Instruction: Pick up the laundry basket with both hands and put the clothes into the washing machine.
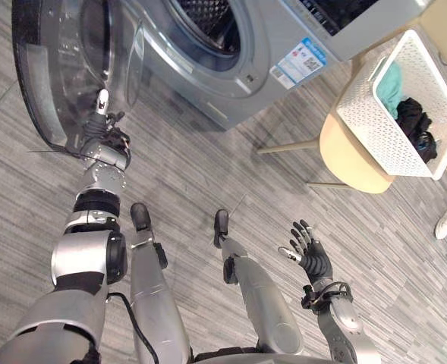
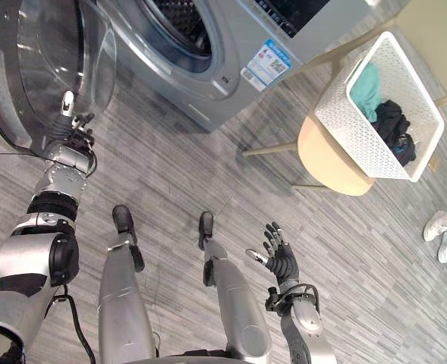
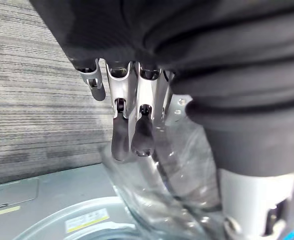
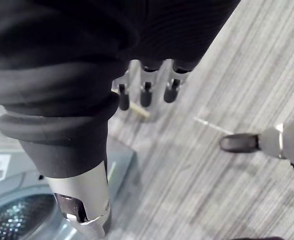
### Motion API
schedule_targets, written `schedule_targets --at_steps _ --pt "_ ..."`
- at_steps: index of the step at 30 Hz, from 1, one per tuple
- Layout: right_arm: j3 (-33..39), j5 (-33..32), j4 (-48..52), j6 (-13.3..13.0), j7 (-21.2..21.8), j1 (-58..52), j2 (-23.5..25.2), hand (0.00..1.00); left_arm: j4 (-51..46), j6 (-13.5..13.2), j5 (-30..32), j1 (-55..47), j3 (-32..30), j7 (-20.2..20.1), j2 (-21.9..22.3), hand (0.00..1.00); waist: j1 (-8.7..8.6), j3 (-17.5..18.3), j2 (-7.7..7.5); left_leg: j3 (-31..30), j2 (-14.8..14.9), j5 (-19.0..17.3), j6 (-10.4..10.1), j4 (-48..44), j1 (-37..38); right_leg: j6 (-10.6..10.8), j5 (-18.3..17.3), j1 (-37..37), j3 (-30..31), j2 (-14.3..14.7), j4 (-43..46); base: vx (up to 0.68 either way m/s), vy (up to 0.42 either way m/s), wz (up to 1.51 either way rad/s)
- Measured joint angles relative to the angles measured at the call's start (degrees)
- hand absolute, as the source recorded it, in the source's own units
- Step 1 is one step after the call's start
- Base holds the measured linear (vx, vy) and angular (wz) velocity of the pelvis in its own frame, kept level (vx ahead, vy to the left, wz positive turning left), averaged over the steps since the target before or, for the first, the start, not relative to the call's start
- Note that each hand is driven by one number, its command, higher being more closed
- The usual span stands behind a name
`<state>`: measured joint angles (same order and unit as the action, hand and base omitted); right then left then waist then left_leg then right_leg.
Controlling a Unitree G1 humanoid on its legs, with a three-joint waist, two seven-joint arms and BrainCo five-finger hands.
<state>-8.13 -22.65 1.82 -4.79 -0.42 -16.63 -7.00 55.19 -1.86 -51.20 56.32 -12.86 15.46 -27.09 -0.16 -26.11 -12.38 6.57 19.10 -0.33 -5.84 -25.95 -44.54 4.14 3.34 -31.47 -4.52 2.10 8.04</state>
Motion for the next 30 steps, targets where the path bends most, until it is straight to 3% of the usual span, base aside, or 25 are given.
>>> schedule_targets --at_steps 7,11,15,19,23,25,30 --pt "-0.2 -0.1 0.2 -0.6 -0.3 -2.2 0.0 0.0 -3.7 -3.0 -0.4 1.3 -7.8 2.4 -4.0 0.0 1.39 -0.3 0.0 -2.0 -0.2 -0.8 0.3 -1.8 -0.8 -0.2 -0.4 1.3 -1.8 -0.1 0.0 0.08 0.005 0.1" --pt "-0.3 0.2 0.0 -0.6 0.0 -2.2 0.0 0.0 -4.0 -3.4 -0.3 0.9 -8.0 2.4 -3.5 0.0 2.91 -0.3 0.04 -2.1 -0.4 -1.9 0.1 -2.1 0.5 -0.8 -1.5 2.5 -2.1 -0.3 1.4 0.05 0.013 0.09" --pt "-0.2 0.2 -1.6 -0.4 0.5 -2.2 0.0 0.0 -4.1 -3.5 0.5 -4.4 -8.9 1.8 -2.2 0.0 2.57 -0.3 0.19 -2.0 -1.4 -1.9 0.1 -1.4 3.4 -0.7 -3.3 4.4 -2.6 -1.3 3.4 0.05 0.011 0.17" --pt "0.6 0.6 -6.1 0.3 0.6 -1.0 0.2 0.0 -4.0 -2.6 4.6 -15.1 -10.0 -0.4 4.2 0.0 2.95 0.0 1.2 -1.7 -2.7 -2.2 0.4 -0.8 7.3 -0.8 -6.5 6.5 -3.0 -2.8 7.4 0.06 0.003 0.2" --pt "5.3 1.5 -13.5 1.1 0.5 1.3 1.1 0.0 -2.6 -1.3 11.2 -27.8 -9.7 -3.3 13.5 0.0 3.52 1.8 4.21 -1.5 -4.4 -3.0 0.7 0.0 11.8 -0.7 -9.5 9.6 -3.3 -4.6 10.3 0.07 0.001 0.21" --pt "8.5 3.0 -21.0 1.9 0.6 2.5 1.6 0.0 -0.1 -0.6 16.3 -37.4 -7.8 -5.9 19.5 0.0 4.27 5.1 6.46 -0.6 -5.8 -3.4 0.9 1.7 16.1 -0.3 -11.4 12.5 -3.3 -6.2 11.4 0.11 0.005 0.19" --pt "15.8 9.1 -39.8 3.7 0.6 5.4 3.9 0.0 1.6 0.2 30.2 -52.6 -2.9 -10.6 24.2 0.0 4.27 13.4 9.13 1.0 -8.4 -4.0 1.0 5.2 25.5 0.6 -15.1 19.5 -3.8 -9.2 13.1 0.12 -0.009 0.18"
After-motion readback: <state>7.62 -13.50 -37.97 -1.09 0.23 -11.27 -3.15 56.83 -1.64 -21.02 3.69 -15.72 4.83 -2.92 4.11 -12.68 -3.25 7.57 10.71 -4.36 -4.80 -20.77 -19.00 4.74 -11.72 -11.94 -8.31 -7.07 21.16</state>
